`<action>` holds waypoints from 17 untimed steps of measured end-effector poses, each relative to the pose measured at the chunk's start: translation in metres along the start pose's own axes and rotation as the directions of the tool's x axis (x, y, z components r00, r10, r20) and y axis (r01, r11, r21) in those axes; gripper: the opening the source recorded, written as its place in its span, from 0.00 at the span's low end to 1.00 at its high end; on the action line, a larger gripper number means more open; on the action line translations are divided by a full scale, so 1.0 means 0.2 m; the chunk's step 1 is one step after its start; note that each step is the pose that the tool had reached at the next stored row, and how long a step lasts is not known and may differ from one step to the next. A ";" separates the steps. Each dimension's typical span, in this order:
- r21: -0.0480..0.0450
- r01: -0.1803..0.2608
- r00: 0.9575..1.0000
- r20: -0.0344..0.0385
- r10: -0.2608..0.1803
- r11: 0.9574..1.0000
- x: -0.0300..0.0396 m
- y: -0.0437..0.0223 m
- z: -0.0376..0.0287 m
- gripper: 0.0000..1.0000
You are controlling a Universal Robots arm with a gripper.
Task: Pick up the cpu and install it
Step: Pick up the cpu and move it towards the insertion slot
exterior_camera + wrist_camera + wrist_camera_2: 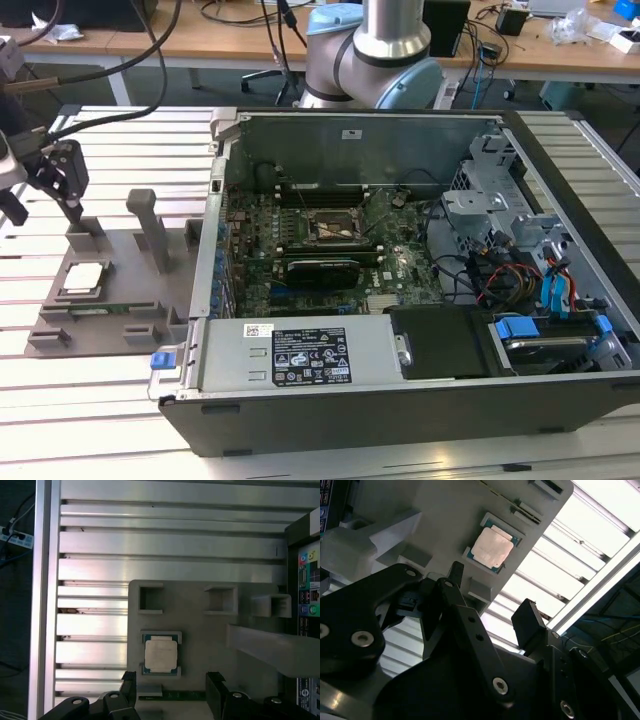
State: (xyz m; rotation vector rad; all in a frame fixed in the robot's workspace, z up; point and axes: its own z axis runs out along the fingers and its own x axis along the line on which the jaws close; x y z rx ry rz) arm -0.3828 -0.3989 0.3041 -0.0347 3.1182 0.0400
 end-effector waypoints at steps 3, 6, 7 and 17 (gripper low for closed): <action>0.000 0.000 1.000 0.000 0.000 1.000 0.000 0.000 0.009 0.66; 0.000 0.000 1.000 0.000 0.000 1.000 0.001 0.000 0.018 0.66; 0.000 0.000 1.000 0.000 0.000 1.000 0.001 -0.001 0.021 0.66; 0.000 0.000 1.000 0.000 0.000 1.000 0.001 -0.001 0.055 0.66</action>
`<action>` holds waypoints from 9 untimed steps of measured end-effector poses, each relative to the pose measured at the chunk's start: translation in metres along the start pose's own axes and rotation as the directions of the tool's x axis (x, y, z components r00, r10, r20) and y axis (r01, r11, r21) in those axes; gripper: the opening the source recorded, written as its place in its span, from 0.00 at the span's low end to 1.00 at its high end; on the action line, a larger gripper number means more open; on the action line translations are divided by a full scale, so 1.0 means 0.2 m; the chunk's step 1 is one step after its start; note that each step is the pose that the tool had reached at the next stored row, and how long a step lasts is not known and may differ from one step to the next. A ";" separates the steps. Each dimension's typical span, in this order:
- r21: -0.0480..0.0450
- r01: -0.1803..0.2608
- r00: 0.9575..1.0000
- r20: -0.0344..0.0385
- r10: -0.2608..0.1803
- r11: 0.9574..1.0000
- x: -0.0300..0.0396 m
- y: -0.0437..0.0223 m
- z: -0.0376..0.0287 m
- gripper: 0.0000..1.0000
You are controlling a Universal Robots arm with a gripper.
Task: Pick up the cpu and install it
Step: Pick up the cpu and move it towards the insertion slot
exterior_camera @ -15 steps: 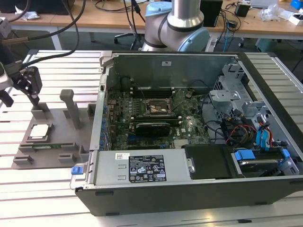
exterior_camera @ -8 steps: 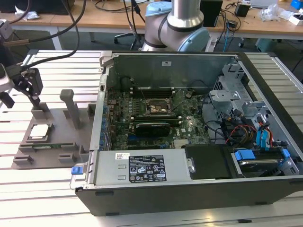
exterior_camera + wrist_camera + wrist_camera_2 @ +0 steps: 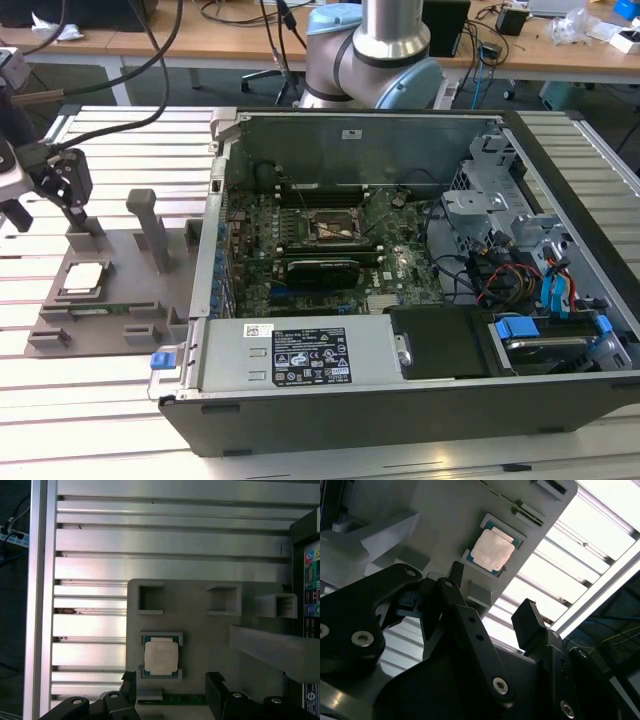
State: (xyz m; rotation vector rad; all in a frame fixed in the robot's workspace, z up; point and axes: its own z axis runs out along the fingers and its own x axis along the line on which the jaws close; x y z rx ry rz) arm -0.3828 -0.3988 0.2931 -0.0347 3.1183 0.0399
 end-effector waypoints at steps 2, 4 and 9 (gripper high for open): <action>0.000 0.000 1.000 0.000 0.000 1.000 0.000 0.000 0.008 0.66; 0.000 0.000 1.000 0.000 0.000 1.000 0.000 0.000 0.014 0.66; 0.000 0.000 1.000 0.000 0.000 1.000 0.001 -0.001 0.029 0.66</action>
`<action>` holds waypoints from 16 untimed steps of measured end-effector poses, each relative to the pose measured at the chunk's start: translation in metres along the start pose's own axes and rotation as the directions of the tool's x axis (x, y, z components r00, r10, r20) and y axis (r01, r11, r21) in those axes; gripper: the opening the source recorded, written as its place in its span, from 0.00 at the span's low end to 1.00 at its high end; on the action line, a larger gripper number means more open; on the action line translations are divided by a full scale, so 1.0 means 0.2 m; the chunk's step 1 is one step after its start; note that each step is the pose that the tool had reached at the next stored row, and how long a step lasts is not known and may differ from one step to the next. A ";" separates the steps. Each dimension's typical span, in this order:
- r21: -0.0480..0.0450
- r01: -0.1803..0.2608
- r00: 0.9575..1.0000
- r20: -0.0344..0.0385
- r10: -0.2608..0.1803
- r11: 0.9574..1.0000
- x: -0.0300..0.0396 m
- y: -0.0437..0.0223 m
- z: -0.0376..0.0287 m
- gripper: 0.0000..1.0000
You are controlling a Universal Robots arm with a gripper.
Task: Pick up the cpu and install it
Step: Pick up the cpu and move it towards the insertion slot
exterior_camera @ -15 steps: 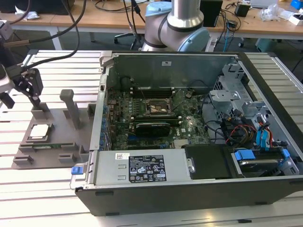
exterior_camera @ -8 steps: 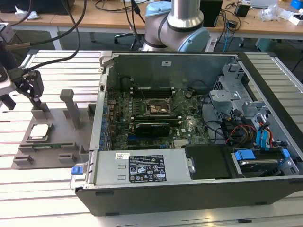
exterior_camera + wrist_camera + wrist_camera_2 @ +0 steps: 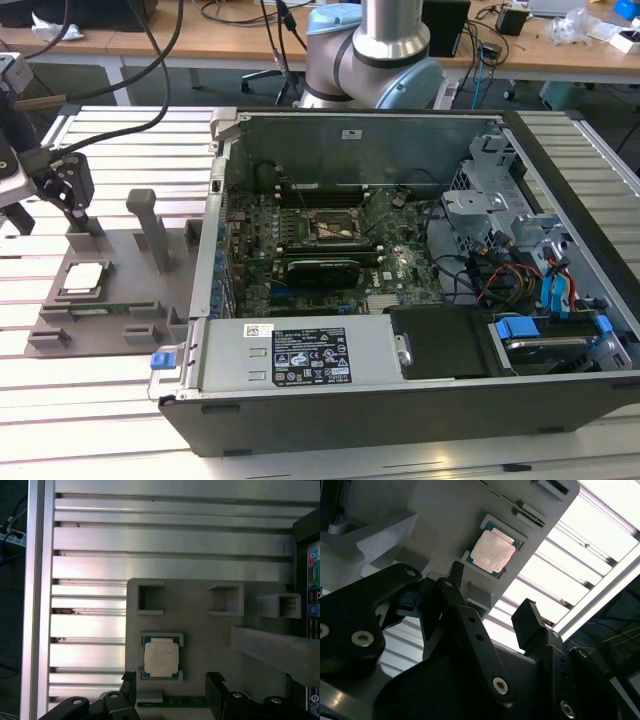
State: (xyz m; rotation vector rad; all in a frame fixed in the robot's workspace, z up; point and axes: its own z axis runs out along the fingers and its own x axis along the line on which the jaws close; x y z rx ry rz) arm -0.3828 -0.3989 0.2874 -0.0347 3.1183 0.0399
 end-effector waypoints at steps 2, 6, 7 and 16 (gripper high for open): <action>0.000 0.000 1.000 0.000 0.000 1.000 0.000 0.000 0.005 0.66; 0.000 0.000 1.000 0.000 0.000 1.000 0.000 0.000 0.019 0.66; 0.000 0.000 1.000 0.000 0.000 1.000 0.001 -0.001 0.023 0.66; 0.000 0.000 1.000 0.000 0.000 1.000 0.001 -0.001 0.052 0.66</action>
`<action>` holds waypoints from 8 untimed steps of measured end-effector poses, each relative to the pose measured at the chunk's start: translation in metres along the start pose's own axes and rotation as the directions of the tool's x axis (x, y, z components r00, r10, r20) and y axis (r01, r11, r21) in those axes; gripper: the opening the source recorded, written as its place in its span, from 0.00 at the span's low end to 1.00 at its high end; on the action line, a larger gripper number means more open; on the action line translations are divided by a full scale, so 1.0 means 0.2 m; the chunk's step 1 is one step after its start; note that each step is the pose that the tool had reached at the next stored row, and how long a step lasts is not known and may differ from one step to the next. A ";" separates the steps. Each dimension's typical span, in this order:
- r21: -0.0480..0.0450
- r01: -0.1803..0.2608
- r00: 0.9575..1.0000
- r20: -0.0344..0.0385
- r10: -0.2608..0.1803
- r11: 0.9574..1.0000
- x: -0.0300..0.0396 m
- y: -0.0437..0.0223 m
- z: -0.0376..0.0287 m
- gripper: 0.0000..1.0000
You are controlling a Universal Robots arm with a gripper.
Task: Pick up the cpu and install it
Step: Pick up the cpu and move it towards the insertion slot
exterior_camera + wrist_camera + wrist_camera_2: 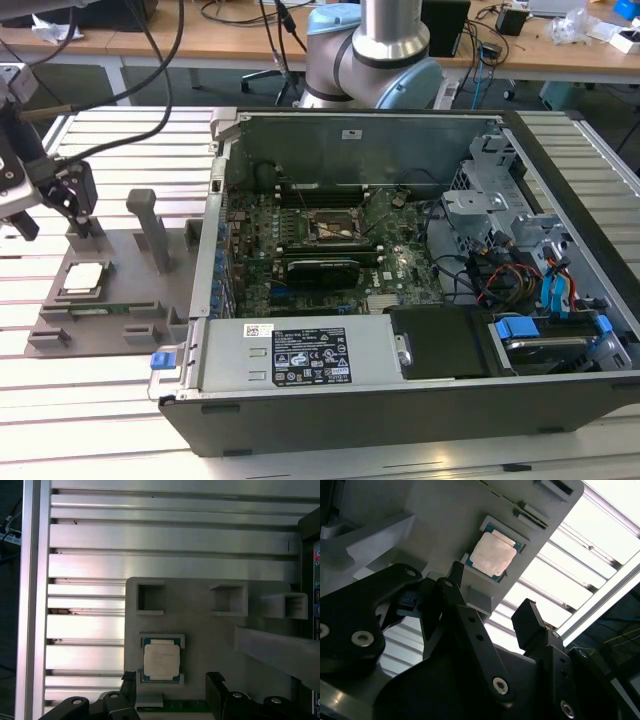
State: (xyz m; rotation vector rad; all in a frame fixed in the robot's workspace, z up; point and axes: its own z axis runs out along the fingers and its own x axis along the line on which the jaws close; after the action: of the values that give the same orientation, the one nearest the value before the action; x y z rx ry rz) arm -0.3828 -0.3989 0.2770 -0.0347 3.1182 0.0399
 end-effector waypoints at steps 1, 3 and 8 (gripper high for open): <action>0.000 0.000 1.000 0.000 0.000 1.000 0.000 0.000 0.003 0.66; 0.000 0.000 1.000 0.000 0.000 1.000 0.000 0.000 0.010 0.66; 0.000 0.000 1.000 0.000 0.000 1.000 0.001 -0.001 0.026 0.66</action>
State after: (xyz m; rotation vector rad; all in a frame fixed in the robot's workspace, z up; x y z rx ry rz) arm -0.3828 -0.3989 0.2718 -0.0347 3.1183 0.0399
